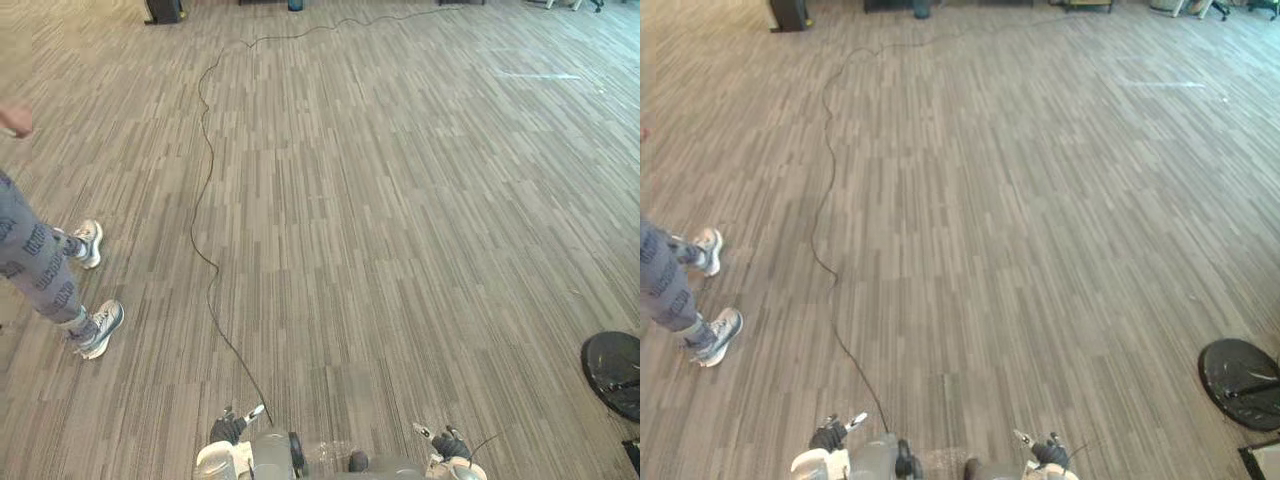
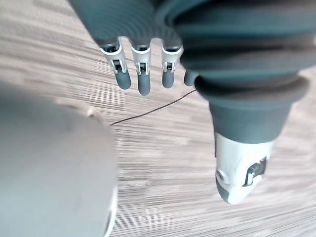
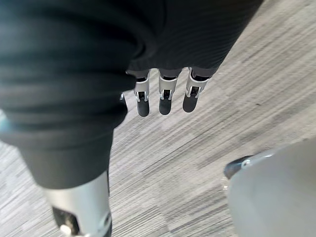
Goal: Pick up cushions and gather them together orderly.
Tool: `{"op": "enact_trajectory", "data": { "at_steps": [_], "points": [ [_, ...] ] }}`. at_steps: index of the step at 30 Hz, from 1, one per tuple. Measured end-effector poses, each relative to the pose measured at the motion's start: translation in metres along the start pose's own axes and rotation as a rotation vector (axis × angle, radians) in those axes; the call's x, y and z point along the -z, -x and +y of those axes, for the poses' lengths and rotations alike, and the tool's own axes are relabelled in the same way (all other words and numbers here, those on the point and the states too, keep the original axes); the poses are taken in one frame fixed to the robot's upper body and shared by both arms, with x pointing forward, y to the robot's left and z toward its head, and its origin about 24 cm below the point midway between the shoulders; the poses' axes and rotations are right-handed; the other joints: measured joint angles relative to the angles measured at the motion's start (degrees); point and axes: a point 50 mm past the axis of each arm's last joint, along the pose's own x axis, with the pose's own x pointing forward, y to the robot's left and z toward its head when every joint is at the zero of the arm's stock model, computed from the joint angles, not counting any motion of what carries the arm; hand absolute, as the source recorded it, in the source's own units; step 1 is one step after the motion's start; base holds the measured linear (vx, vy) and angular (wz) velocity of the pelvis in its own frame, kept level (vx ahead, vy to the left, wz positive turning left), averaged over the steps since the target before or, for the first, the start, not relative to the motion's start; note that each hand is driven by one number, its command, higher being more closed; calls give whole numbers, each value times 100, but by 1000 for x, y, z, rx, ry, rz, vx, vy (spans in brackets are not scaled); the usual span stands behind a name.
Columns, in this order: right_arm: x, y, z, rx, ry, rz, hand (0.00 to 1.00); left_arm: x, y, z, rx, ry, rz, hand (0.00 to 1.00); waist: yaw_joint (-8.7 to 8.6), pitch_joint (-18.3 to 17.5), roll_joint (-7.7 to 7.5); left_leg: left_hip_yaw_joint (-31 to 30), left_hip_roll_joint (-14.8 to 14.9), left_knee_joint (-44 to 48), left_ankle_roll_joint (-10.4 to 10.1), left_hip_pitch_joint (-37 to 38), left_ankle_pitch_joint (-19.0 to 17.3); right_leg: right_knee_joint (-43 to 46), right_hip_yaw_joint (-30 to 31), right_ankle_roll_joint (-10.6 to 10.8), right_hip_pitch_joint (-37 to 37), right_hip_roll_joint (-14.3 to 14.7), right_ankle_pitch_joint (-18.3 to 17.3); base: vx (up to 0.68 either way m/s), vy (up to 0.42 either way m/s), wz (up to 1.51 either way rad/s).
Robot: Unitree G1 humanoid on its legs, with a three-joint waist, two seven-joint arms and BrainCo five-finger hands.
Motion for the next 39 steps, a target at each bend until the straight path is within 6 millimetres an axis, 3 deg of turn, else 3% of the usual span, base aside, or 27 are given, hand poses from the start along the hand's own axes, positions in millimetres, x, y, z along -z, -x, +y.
{"op": "enact_trajectory", "data": {
  "at_steps": [3,4,5,7,9,11,12,13,14,15,16,18,20,21,23,24,25,26,27,28,29,31,32,33,36,38,39],
  "points": [
    [0,0,2,-5,-15,2,0,-3,0,-2,3,22,-17,0,147,-8,-16,-29,-176,-1225,-35,-249,399,-137,114,152,124,-310,-176,344,209,-23],
    [-2,0,3,-7,-15,-3,0,-4,0,-3,4,39,-28,0,185,-14,-8,-76,-278,-1926,-73,-369,868,-258,218,279,186,-451,-271,441,311,-37],
    [-2,0,4,-10,-13,-2,0,-4,0,-3,3,52,-28,0,243,-32,-45,-48,-363,-2014,-67,-370,1306,-358,329,309,238,-578,-355,566,401,-43],
    [1,1,11,-27,-22,9,0,-1,1,3,-16,80,-17,0,244,-226,-176,148,-574,-1624,347,-487,941,-327,453,231,223,-864,-218,589,310,-28],
    [4,2,15,-36,-35,18,0,-1,0,6,-25,84,-14,0,243,-281,-264,227,-661,-1345,510,-398,643,41,514,505,184,-1020,-13,486,246,-5],
    [4,2,15,-37,-39,18,0,3,0,10,-34,72,5,0,225,-325,-374,270,-889,-1537,579,183,330,1642,706,951,-245,-1080,301,575,279,-6],
    [4,2,15,-39,-39,15,0,5,0,11,-34,65,17,0,207,-321,-384,266,-962,-1685,583,455,240,2474,787,1138,-539,-1053,638,629,258,-7],
    [4,2,15,-41,-37,12,0,7,0,11,-31,51,30,0,166,-301,-386,256,-1025,-1915,562,956,90,3877,895,1381,-1076,-953,871,489,175,-7],
    [2,2,13,-42,-33,3,0,7,0,10,-27,49,34,0,159,-287,-379,266,-1041,-2056,547,1285,45,4592,795,1287,-1422,-910,824,651,184,-13],
    [-3,2,11,-40,-34,-20,0,7,-1,6,-19,54,36,0,129,-221,-282,266,-1047,-2363,526,1771,-16,5126,476,1028,-1867,-902,680,356,75,-14],
    [-5,2,11,-41,-36,-36,0,6,-1,4,-14,58,35,0,106,-206,-259,265,-1041,-2526,516,1976,-55,5238,305,919,-2046,-898,601,554,89,-13],
    [-13,2,13,-52,-44,-77,0,2,-2,-5,6,65,33,0,-13,-139,-254,250,-953,-2947,345,2688,-229,4984,-344,766,-2888,-775,243,527,18,-2],
    [-17,1,14,-58,-54,-87,0,1,-3,-12,28,56,36,0,-113,-85,-241,251,-884,-3157,335,3063,-242,4222,-735,582,-3244,-676,142,520,-76,13],
    [-22,0,14,-62,-47,-107,0,-1,-4,-18,49,39,33,0,-183,-77,-223,210,-815,-3227,335,3239,-241,3251,-1015,450,-3404,-546,264,655,-147,37],
    [-22,-1,10,-54,-34,-105,0,-6,-5,-25,80,5,21,0,-243,-63,-253,-145,-816,-3322,334,3500,-240,1325,-1046,229,-3418,-310,1032,630,-179,55],
    [-23,-2,5,-40,-28,-100,0,-4,-4,-32,102,8,32,0,-316,-23,-119,-433,-723,-3412,299,3741,-212,1334,-930,-187,-3351,-136,1729,718,-198,29],
    [-34,-5,3,-38,-16,-125,0,-2,-3,-36,114,6,39,0,-284,-17,64,-531,-580,-3410,30,3752,2,1560,-1022,-273,-3373,-80,1511,714,-201,10],
    [-38,-6,5,-43,-17,-136,0,-3,-4,-36,113,10,41,0,-261,25,107,-581,-551,-3380,-127,3757,197,1740,-1040,-305,-3403,-84,1397,673,-205,-11],
    [-41,-6,8,-49,-20,-142,0,-2,-4,-37,111,7,44,0,-272,89,171,-731,-552,-3181,-214,3816,682,2031,-1099,-384,-3330,-80,1116,669,-244,-3],
    [-40,-5,12,-58,-27,-141,0,1,-3,-35,99,23,50,0,-281,109,215,-872,-450,-2303,-145,3570,1083,1996,-1129,-420,-3001,-33,820,782,-278,3],
    [-38,-4,16,-69,-25,-136,0,0,-3,-33,90,33,47,0,-299,119,227,-1039,-326,-1162,-237,3114,1607,1833,-1141,-435,-2663,20,677,645,-207,3],
    [-37,-3,21,-82,-31,-133,0,-5,-3,-30,75,71,18,0,-164,160,243,-1093,149,1276,-363,2056,1416,1355,-1089,-566,-1819,256,530,542,-123,-16],
    [-36,-3,23,-87,-29,-131,0,-6,-3,-30,72,75,14,0,-134,173,230,-1071,227,1638,-342,1851,1311,1259,-1062,-590,-1625,312,487,546,-100,-29],
    [-32,-1,29,-105,-24,-120,0,-11,-3,-28,62,88,-11,0,-55,197,150,-980,361,2250,-153,1292,987,942,-922,-596,-1048,388,279,415,-58,-21],
    [-28,1,36,-123,-51,-106,0,-20,-4,-26,59,105,-53,0,93,183,53,-650,361,1753,-28,280,387,515,-501,-513,-273,393,-35,546,22,-58],
    [-28,2,39,-132,-51,-109,0,-23,-3,-25,57,116,-72,0,195,164,79,-527,206,670,-71,-25,220,270,-159,-429,121,318,-129,493,143,-90],
    [-25,2,38,-128,-58,-99,0,-22,-2,-25,55,133,-76,0,247,156,60,-553,-13,-589,-149,-153,315,93,115,-315,417,147,-202,492,170,-83]
  ]
}}
